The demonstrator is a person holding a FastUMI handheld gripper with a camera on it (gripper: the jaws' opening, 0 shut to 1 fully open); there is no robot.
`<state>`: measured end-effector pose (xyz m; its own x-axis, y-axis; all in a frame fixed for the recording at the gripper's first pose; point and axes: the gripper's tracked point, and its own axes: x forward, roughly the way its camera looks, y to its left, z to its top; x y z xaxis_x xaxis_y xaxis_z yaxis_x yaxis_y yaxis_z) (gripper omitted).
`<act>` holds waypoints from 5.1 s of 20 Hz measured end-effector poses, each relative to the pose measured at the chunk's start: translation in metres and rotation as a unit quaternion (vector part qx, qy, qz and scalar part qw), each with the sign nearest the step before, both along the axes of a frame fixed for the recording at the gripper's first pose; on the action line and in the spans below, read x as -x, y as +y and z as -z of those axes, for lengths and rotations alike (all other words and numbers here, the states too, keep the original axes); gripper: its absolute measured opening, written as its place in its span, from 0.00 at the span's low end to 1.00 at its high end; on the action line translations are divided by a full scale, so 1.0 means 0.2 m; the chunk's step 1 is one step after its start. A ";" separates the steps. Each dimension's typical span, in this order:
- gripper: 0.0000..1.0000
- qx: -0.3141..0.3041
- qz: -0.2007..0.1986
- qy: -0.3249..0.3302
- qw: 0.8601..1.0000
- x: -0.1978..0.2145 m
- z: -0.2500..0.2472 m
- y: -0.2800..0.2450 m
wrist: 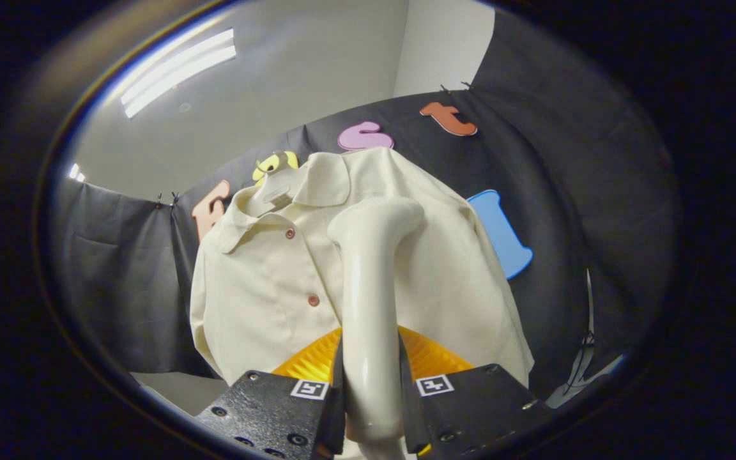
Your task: Iron the clothes twice with a garment steamer, once on the left side and once on the right side.
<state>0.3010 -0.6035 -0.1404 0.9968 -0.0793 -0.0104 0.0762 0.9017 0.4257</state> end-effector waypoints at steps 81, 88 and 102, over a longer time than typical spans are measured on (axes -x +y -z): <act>0.35 0.096 -0.050 0.062 0.992 1.46 -0.17 2.44; 0.35 0.153 -0.070 0.067 0.983 1.42 -0.23 2.88; 0.35 0.156 -0.052 0.074 0.984 1.25 -0.37 3.02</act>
<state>0.0504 0.0010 -0.0673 0.9890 -0.0003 -0.1479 0.0178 0.9930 0.1171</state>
